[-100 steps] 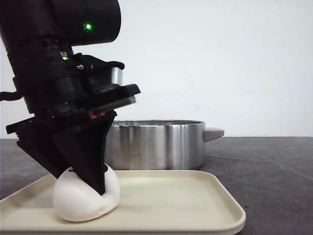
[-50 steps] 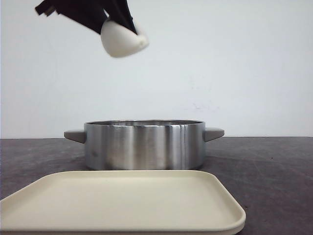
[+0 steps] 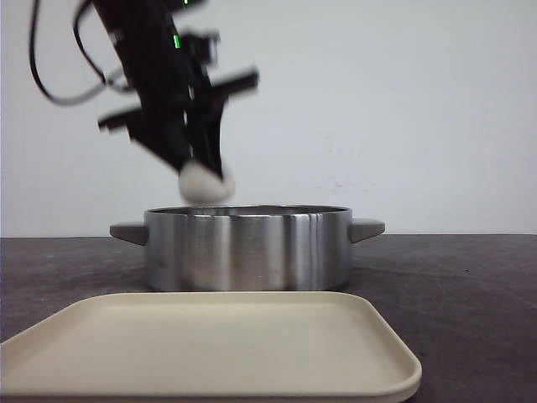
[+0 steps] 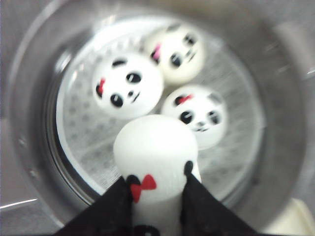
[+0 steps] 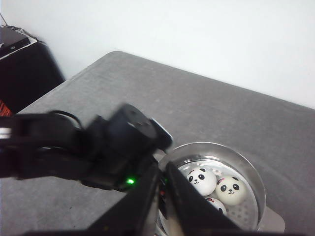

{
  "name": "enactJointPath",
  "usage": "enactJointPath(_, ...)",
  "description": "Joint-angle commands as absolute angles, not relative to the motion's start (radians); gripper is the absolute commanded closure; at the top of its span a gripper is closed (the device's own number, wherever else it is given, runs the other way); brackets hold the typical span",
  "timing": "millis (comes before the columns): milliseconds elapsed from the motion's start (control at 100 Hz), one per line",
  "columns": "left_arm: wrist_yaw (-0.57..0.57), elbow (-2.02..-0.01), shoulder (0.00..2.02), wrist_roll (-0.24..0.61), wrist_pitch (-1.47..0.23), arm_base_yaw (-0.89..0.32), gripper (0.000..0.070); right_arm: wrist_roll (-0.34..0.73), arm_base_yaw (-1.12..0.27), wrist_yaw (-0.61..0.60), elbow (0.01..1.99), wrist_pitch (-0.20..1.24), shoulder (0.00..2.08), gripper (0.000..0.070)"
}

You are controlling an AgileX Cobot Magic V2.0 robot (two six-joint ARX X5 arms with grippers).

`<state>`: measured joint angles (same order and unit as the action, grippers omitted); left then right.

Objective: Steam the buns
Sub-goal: 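Lift the bun with the left gripper into the pot and release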

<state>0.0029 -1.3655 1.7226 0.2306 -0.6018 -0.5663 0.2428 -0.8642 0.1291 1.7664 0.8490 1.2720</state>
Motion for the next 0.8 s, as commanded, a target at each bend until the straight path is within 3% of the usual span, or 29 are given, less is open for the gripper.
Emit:
enactJointPath(0,0.007,-1.398,1.752,0.221,-0.589,-0.569,0.07,0.253,-0.876,0.129,1.786,0.839,1.278,0.0684)
enactJointPath(50,0.007,-1.398,1.769,0.221,-0.584,-0.569,0.0696,0.253,-0.876,0.129,1.786,0.84,1.278,0.0684)
enactJointPath(90,0.007,-1.398,1.777,0.222,-0.581,-0.569,0.0646,0.253,-0.876,0.129,1.786,0.843,1.278,0.0684)
enactJointPath(140,0.007,-1.398,1.784,0.222,-0.579,-0.568,0.0526,0.253,-0.876,0.128,1.786,0.847,1.278,0.0684)
enactJointPath(250,0.006,-1.398,1.785,0.222,-0.57,-0.568,0.0189,0.253,-0.876,0.129,1.786,0.863,1.278,0.0684)
enactJointPath(310,0.007,-1.398,1.784,0.228,-0.568,-0.568,0.0102,0.252,-0.876,0.129,1.786,0.871,1.278,0.0684)
enactJointPath(560,0.006,-1.45,1.782,0.239,-0.713,-0.568,0.0115,0.231,-0.876,0.133,1.786,0.892,1.278,0.0684)
enactJointPath(710,-0.02,-1.467,1.688,0.236,-0.727,-0.568,0.027,0.173,-0.875,0.195,1.786,0.916,1.278,0.0684)
enactJointPath(790,-0.046,-1.466,1.597,0.24,-0.711,-0.568,0.0307,0.167,-0.875,0.245,1.78,0.93,1.266,0.0684)
